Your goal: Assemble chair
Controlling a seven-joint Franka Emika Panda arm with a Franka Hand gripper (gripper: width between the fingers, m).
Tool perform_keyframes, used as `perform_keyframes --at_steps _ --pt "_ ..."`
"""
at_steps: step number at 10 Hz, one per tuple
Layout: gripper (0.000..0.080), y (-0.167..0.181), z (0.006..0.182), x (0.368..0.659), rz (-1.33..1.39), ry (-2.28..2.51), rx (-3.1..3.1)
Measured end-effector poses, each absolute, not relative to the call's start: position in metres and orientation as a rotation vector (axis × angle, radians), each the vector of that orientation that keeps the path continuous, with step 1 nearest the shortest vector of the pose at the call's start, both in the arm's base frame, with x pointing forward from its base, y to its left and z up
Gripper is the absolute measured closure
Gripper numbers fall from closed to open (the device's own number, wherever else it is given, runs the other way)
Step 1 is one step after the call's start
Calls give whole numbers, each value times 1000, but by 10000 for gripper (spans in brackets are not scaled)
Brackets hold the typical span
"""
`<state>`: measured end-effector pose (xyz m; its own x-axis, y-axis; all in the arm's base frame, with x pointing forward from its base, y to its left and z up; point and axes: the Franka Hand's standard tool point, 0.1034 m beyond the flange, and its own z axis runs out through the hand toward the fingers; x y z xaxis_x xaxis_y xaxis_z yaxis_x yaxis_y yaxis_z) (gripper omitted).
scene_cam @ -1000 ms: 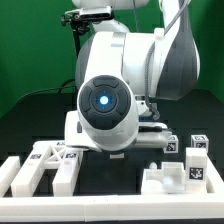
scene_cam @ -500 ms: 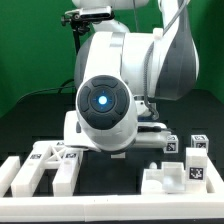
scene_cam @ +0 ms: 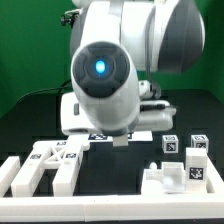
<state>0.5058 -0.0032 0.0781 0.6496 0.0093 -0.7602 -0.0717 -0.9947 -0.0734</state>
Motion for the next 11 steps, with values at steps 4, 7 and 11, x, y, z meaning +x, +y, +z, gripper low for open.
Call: perform_keyframes --at_steps 4,7,11 --pt "514 -4 94 509 1002 36 -2903" --pt "514 6 105 532 654 42 -2985" --pt "514 29 136 578 131 44 -3047"
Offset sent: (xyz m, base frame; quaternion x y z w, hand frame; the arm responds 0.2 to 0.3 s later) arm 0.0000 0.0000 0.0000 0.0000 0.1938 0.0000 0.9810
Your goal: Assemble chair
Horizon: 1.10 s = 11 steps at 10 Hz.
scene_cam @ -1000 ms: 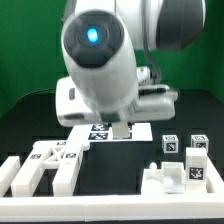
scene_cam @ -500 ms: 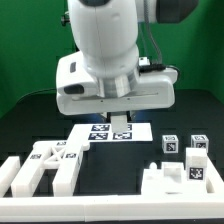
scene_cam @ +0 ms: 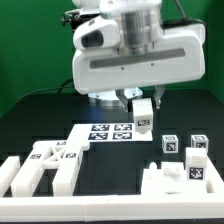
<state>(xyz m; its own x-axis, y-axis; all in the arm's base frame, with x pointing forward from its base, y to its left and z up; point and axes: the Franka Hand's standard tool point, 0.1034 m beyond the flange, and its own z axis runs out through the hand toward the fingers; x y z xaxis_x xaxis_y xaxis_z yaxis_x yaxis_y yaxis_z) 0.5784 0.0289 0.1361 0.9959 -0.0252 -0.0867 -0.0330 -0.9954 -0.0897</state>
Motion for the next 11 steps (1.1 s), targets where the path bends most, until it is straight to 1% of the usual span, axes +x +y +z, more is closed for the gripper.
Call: perform_keyframes --at_steps 3,4,6,7,8,9,11 --pt "514 25 134 588 -205 57 -3075" --pt "514 30 131 596 -387 57 -3072" --pt "514 32 121 613 -667 37 -3063" --pt "514 29 121 625 -883 23 -3042" --pt "514 29 120 626 -1002 19 -3023" --pt "514 27 117 625 -1037 16 -3022" --pt "514 28 113 623 -1000 15 -3030"
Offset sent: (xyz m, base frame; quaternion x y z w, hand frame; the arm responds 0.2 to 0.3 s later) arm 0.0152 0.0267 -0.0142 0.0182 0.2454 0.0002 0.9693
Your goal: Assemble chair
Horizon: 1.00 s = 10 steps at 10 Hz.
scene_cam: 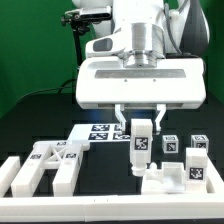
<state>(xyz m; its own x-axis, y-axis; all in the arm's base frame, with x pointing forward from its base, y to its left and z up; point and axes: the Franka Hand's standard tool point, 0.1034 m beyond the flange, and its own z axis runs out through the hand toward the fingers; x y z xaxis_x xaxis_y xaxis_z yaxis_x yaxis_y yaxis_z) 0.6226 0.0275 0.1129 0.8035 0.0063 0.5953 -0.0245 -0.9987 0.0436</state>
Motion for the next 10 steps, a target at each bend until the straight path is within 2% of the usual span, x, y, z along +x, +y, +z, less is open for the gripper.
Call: perform_keyframes --at_steps 3,10 --pt "514 43 104 621 918 8 2976" --pt "514 46 84 620 913 22 2971"
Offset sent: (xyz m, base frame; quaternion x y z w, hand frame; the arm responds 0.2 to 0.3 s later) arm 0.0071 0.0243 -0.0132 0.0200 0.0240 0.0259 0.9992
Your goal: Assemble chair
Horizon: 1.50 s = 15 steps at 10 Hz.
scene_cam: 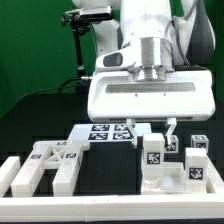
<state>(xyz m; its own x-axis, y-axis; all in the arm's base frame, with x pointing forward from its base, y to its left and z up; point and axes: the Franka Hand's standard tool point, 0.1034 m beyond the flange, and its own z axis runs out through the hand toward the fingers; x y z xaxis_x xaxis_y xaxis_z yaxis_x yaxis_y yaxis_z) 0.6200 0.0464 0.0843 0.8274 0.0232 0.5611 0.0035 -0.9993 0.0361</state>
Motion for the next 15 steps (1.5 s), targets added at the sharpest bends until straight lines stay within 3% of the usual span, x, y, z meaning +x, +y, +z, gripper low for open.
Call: perform_keyframes --at_steps 7,8,9,10,11,15 --pt "514 45 75 616 890 23 2974" --pt "420 45 75 616 890 23 2974" --pt "245 45 75 616 890 23 2974" --pt "245 45 75 616 890 23 2974" --pt "170 45 75 616 890 23 2974" --pt "150 44 75 617 889 21 2974"
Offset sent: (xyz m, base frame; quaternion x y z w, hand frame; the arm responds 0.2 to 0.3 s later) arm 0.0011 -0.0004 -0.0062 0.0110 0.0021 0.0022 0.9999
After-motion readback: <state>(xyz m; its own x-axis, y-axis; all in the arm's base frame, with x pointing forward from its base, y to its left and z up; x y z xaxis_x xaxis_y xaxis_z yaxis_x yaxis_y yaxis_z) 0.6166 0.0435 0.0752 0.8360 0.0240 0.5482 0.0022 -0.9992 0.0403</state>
